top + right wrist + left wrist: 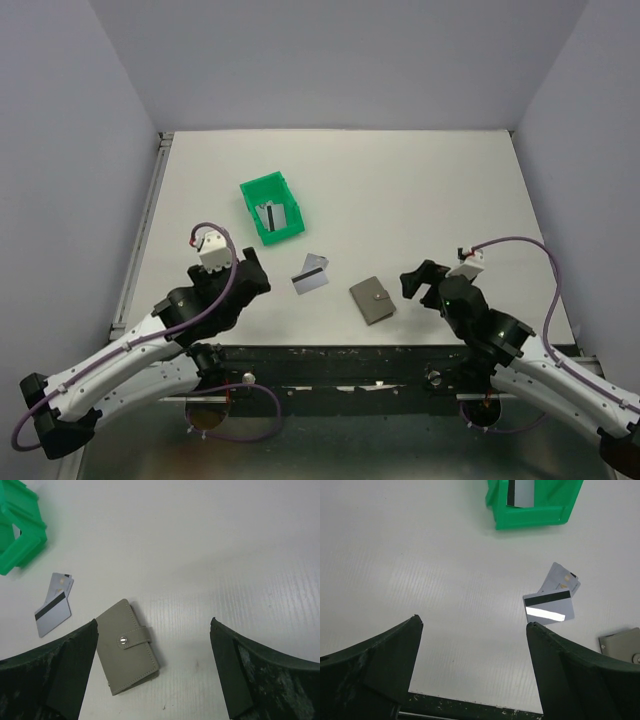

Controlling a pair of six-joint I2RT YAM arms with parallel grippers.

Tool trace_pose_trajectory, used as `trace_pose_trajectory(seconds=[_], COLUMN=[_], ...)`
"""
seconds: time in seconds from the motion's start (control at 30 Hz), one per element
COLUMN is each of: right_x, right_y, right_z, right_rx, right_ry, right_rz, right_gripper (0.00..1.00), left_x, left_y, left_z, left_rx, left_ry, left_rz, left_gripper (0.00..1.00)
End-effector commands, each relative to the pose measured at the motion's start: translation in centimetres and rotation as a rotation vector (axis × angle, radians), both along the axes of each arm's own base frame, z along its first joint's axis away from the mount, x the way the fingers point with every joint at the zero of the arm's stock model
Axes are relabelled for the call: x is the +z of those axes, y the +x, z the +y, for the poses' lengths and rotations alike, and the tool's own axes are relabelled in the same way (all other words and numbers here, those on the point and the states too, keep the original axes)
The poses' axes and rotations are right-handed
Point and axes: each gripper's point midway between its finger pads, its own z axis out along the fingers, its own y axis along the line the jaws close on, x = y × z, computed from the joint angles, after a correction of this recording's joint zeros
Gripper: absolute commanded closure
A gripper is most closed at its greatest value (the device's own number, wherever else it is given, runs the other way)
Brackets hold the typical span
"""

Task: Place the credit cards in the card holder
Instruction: Reset both arms

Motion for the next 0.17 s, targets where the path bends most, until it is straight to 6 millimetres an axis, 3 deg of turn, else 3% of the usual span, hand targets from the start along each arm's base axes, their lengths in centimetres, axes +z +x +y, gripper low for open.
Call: trace_pose_trajectory(seconds=[0.0, 0.13], right_x=[0.86, 0.97], right_y=[0.77, 0.60], right_z=[-0.39, -0.15], right_rx=[-0.057, -0.015], right_ry=[0.035, -0.004], right_rz=[-0.042, -0.038], right_gripper=[0.00, 0.00], left_x=[0.73, 1.53], left_y=[0.04, -0.14], left_z=[0.61, 1.03], left_rx=[0.011, 0.016], left_ry=[-0.009, -0.014], left_rz=[-0.037, -0.048], left_gripper=[0.01, 0.01])
